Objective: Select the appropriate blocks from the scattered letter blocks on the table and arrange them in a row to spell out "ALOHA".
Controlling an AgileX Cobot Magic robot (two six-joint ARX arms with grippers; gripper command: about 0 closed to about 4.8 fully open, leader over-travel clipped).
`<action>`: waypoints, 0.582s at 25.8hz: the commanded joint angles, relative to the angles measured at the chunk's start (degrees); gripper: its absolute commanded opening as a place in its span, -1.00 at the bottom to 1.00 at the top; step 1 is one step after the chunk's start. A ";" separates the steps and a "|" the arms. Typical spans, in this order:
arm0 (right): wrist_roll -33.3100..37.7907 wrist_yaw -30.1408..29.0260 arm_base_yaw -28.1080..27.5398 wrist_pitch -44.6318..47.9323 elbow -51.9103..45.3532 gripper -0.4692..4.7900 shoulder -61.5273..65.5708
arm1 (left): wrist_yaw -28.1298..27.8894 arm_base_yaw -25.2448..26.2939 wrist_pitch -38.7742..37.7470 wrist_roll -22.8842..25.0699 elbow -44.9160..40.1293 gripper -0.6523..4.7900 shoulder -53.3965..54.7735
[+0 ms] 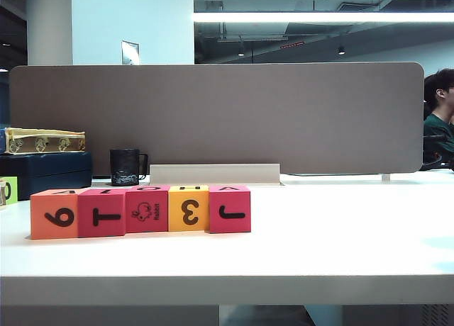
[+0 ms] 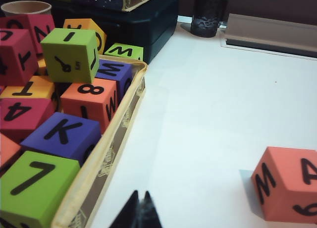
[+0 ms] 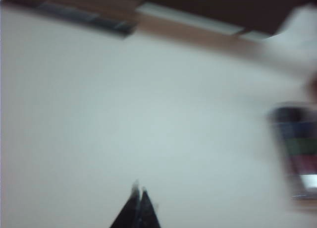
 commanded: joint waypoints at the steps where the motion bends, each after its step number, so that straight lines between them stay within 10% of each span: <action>1: -4.94 1.95 -5.55 5.20 0.07 -0.82 -3.02 | 0.11 -0.02 0.44 -0.15 0.15 -0.78 0.02; 15: 2.12 4.00 -7.85 31.23 -33.33 -0.82 -22.73 | 0.09 -0.02 0.44 -0.15 0.15 -0.78 0.02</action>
